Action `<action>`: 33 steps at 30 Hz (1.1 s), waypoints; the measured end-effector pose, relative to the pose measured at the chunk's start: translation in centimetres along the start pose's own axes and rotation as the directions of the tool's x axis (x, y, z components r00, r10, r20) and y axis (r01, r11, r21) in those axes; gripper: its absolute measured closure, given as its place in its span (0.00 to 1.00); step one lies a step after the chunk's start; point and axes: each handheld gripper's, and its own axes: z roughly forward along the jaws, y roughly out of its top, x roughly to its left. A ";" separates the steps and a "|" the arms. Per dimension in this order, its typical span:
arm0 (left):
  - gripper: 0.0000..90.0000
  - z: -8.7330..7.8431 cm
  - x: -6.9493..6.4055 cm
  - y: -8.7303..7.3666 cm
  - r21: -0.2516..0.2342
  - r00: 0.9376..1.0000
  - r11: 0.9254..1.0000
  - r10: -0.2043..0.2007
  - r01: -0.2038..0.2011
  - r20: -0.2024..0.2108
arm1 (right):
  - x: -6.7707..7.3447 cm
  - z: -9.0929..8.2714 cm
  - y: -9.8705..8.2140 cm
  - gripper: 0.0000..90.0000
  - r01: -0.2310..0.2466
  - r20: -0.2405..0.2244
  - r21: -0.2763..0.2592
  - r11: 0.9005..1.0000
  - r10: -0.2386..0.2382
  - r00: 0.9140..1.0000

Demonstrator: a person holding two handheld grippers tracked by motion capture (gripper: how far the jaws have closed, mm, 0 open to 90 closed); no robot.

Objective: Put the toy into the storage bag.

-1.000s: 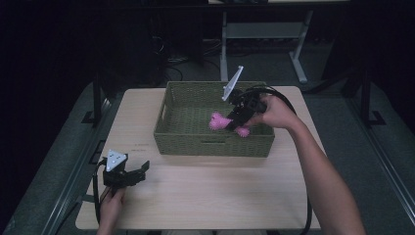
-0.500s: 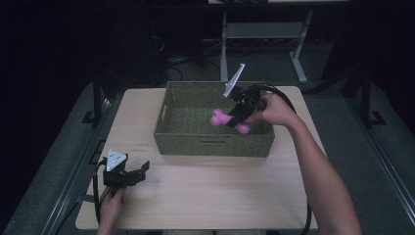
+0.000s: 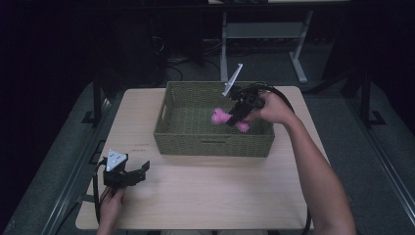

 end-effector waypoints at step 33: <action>0.15 0.0 0.1 0.0 0.001 1.000 1.000 0.001 -0.001 0.004 | -1.5 3.9 -0.8 0.64 -0.033 -0.028 0.052 0.998 0.034 0.999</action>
